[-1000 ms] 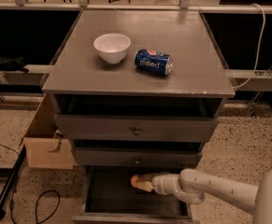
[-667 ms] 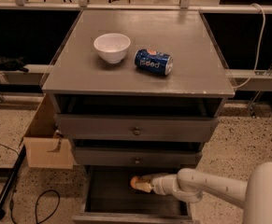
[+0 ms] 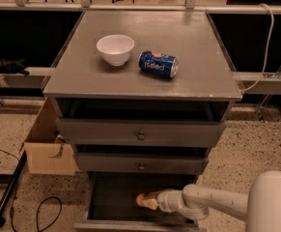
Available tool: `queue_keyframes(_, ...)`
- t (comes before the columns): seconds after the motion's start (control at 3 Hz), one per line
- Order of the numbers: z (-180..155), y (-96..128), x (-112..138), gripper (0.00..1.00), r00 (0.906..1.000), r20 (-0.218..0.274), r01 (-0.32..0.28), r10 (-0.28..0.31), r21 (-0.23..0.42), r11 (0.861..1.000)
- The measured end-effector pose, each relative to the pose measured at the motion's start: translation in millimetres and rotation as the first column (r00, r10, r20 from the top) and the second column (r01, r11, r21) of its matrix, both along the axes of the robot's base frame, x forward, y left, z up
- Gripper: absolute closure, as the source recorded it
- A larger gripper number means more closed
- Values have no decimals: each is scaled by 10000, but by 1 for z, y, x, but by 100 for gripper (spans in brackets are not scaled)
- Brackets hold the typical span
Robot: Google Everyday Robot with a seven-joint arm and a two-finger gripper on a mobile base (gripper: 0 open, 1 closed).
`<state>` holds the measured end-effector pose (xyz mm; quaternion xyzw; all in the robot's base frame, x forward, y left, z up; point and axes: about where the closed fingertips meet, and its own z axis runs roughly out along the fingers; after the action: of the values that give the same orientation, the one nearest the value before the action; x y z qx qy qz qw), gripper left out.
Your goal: Place orange into bottom drawer
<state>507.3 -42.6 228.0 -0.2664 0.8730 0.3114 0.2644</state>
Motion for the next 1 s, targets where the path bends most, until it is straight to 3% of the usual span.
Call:
queue_keyframes(0.67,-9,9,15,100,9997,-155,-209,207,-121,9997)
queue_keyframes(1.0,-9,9,15,86,9997,-155,-210,208,-121,9997)
